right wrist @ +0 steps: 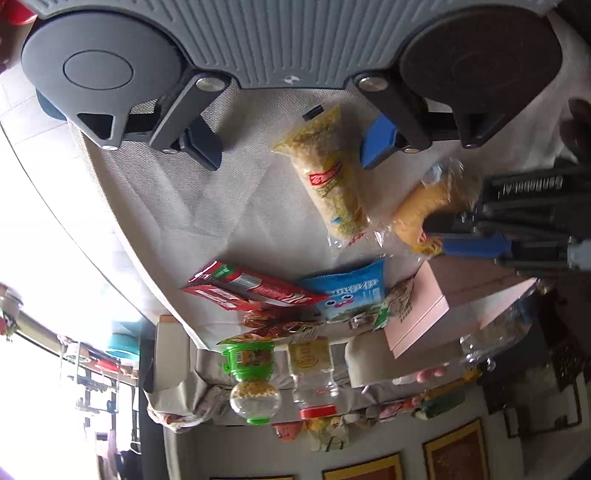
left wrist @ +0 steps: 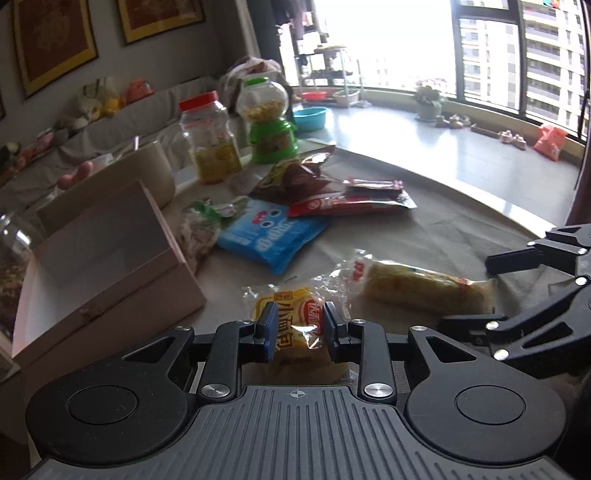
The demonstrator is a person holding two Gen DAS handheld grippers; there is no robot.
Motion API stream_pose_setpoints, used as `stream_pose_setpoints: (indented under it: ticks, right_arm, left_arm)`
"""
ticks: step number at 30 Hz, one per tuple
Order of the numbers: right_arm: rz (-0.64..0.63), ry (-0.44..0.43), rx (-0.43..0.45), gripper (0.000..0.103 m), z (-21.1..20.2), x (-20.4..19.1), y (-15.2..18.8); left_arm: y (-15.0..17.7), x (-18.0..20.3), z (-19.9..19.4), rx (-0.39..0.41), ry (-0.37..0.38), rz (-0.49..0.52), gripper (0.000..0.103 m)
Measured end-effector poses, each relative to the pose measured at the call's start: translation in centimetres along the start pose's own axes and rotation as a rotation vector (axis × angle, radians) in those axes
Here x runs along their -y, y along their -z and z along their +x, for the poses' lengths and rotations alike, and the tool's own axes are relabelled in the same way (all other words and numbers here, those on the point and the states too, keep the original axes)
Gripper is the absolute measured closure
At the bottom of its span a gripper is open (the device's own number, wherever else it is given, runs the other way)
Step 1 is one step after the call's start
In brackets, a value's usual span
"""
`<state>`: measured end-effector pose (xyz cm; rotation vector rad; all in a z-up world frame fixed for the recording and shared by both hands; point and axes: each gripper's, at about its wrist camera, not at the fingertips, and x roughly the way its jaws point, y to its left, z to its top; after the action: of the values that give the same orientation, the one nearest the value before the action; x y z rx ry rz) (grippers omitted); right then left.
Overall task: Organize snacks
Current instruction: 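Close left tool on bread bag while right tool closes on stick snack bag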
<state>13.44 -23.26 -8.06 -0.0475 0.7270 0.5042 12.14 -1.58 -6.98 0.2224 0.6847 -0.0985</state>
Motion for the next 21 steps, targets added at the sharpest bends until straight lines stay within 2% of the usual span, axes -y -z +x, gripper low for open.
stream_pose_setpoints:
  ticks: [2, 5, 8, 9, 12, 13, 16, 21]
  right_arm:
    - [-0.027, 0.011, -0.003, 0.012, 0.2, -0.4, 0.1]
    - [-0.057, -0.008, -0.024, 0.0, 0.5, -0.9, 0.2]
    - [-0.069, 0.006, -0.024, 0.0, 0.7, -1.2, 0.2]
    - [-0.068, 0.006, -0.024, 0.0, 0.7, -1.1, 0.2]
    - [-0.067, 0.007, -0.025, 0.0, 0.7, -1.0, 0.1]
    - [-0.075, 0.01, -0.027, 0.0, 0.8, -1.1, 0.2]
    - [-0.092, 0.019, -0.026, 0.0, 0.8, -1.4, 0.3]
    - [-0.097, 0.013, -0.01, 0.0, 0.6, -1.3, 0.5]
  left_arm:
    - [0.1, -1.0, 0.0, -0.005, 0.034, -0.042, 0.071]
    - [0.2, -1.7, 0.0, -0.014, 0.091, -0.09, 0.062]
    - [0.2, -1.7, 0.0, -0.013, 0.141, -0.092, 0.049]
    - [0.2, -1.7, -0.2, -0.014, 0.161, -0.095, 0.048]
    - [0.1, -2.2, -0.6, -0.025, 0.205, -0.118, 0.049]
    - [0.2, -2.4, -0.9, -0.022, 0.19, -0.121, 0.049]
    - [0.6, -2.8, -1.2, -0.012, 0.07, -0.113, 0.053]
    - [0.7, -4.9, 0.5, -0.074, 0.217, -0.295, 0.05]
